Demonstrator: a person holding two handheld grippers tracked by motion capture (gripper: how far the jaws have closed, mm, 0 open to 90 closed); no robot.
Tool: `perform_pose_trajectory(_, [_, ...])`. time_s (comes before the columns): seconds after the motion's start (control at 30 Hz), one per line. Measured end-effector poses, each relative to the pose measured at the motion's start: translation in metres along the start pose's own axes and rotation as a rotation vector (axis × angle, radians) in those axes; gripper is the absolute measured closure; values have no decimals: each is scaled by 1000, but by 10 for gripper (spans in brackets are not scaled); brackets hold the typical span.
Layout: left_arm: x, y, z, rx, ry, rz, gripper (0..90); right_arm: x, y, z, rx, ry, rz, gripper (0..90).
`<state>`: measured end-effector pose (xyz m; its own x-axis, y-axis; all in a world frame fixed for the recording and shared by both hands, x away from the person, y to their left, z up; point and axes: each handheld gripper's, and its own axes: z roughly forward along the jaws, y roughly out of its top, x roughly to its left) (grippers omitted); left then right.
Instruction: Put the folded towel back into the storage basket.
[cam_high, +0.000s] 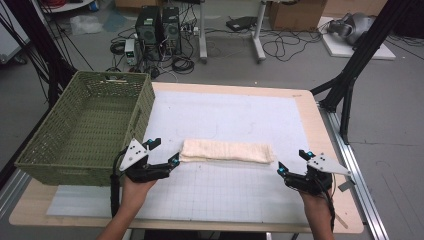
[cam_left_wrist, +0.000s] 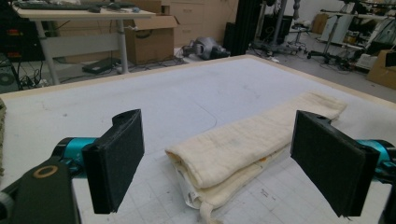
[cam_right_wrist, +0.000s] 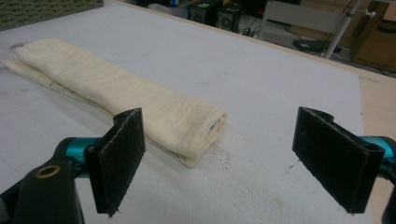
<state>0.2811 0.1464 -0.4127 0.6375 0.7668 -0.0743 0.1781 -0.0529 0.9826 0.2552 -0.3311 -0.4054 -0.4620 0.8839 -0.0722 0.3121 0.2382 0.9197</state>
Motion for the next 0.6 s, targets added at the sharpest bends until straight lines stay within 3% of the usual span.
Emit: perform_pose_trajectory(0.6, [0, -1, 4, 21, 5, 3, 180, 1, 2, -1, 14, 18, 8, 149])
